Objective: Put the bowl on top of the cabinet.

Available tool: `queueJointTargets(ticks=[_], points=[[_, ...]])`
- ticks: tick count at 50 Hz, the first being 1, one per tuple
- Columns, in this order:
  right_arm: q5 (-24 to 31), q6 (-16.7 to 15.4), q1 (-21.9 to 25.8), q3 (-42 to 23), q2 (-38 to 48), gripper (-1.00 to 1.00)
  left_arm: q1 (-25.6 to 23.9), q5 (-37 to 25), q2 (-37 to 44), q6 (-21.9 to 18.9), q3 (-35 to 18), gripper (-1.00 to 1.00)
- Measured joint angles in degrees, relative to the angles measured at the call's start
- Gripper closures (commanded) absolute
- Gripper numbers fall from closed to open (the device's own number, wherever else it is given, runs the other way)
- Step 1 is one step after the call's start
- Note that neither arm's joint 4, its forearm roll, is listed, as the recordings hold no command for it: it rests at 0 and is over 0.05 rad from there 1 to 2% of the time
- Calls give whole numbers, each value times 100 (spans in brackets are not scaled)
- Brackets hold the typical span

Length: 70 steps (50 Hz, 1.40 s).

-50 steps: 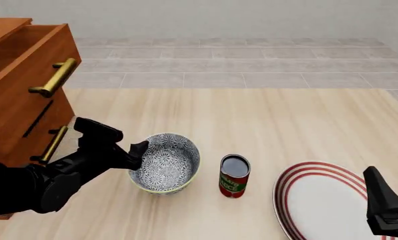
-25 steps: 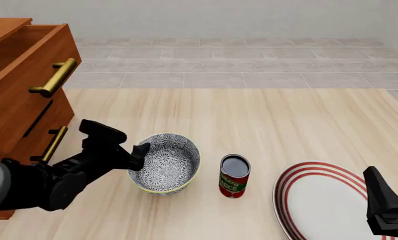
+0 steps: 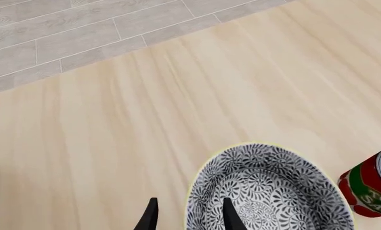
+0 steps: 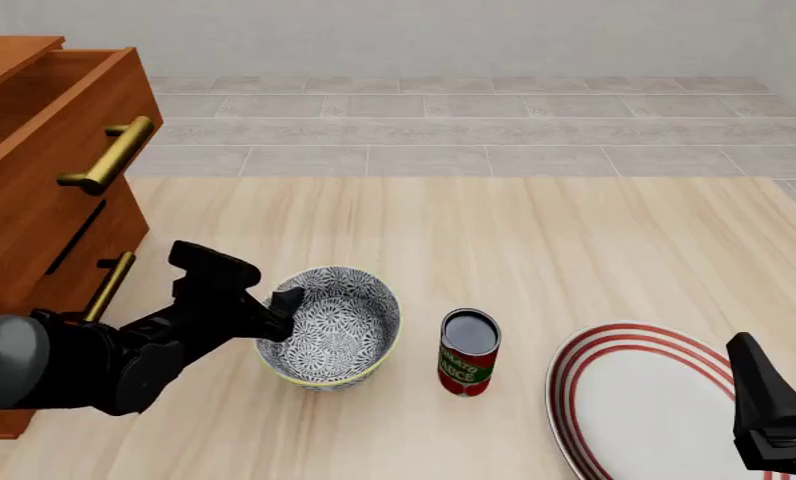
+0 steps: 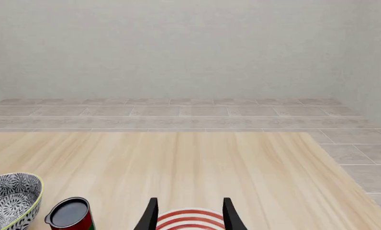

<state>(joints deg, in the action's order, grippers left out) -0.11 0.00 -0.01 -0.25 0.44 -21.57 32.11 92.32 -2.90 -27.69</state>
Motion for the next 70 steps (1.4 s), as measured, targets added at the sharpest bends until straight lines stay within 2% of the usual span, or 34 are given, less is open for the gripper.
queueJointTargets(ticks=[44,45,70], points=[[0,0,1,0,0,-100,69,211,636,-57,-265,-100],[0,0,1,0,0,-100,69,216,652,-59,-271,100],[0,0,0,0,0,-100,28,208,514,-79,-232,100]])
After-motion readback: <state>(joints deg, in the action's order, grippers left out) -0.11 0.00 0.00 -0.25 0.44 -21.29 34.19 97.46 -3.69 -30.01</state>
